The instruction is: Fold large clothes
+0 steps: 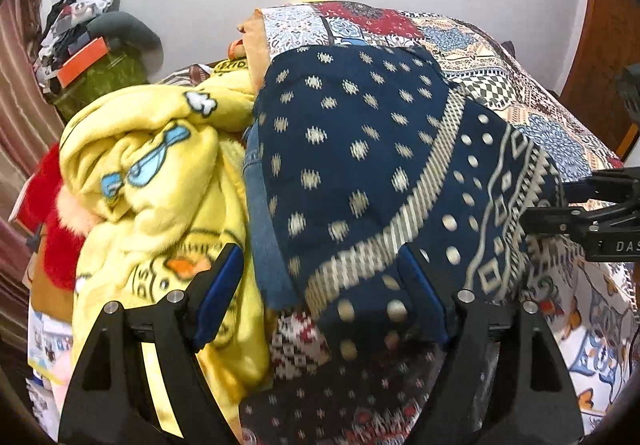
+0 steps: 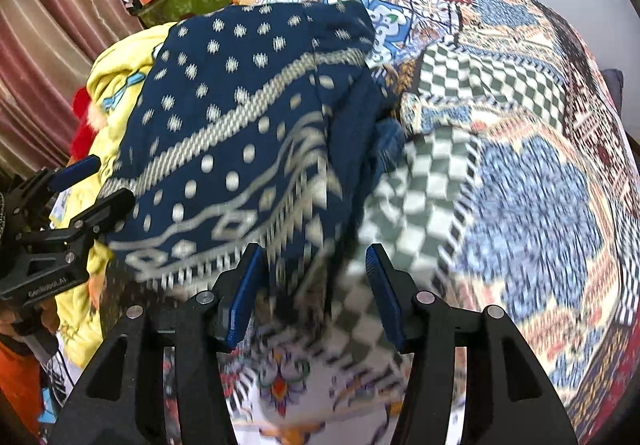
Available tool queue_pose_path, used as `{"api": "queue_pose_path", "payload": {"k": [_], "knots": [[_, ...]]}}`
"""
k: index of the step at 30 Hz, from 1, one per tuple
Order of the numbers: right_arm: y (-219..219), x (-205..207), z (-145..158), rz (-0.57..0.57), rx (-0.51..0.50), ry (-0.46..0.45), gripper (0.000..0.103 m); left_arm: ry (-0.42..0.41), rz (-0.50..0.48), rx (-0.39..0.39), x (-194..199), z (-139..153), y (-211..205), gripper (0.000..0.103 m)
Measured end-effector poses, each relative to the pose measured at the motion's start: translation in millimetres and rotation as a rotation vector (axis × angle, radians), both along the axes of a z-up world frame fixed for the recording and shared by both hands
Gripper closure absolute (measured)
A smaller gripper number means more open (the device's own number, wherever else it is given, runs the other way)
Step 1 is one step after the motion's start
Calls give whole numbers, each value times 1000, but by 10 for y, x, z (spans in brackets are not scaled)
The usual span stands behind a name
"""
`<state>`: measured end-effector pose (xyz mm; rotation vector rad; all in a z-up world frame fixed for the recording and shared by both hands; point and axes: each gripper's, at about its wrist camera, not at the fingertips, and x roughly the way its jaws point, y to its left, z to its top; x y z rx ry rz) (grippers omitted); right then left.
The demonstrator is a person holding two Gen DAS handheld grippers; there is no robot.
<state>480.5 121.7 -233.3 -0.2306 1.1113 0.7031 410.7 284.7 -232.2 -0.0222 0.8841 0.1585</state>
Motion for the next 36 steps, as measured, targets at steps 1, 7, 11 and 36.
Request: {"api": "queue_pose_path", "payload": {"k": [1, 7, 11, 36], "knots": [[-49, -49, 28, -5, -5, -5, 54, 0, 5, -8, -38, 23, -2, 24], [-319, -323, 501, -32, 75, -69, 54, -54, 29, -23, -328, 424, -92, 24], [-492, -601, 1074, -44, 185, -161, 54, -158, 18, -18, -626, 899, -245, 24], [-1222, -2768, 2547, -31, 514, -706, 54, -785, -27, 16, -2948, 2563, -1401, 24]]}}
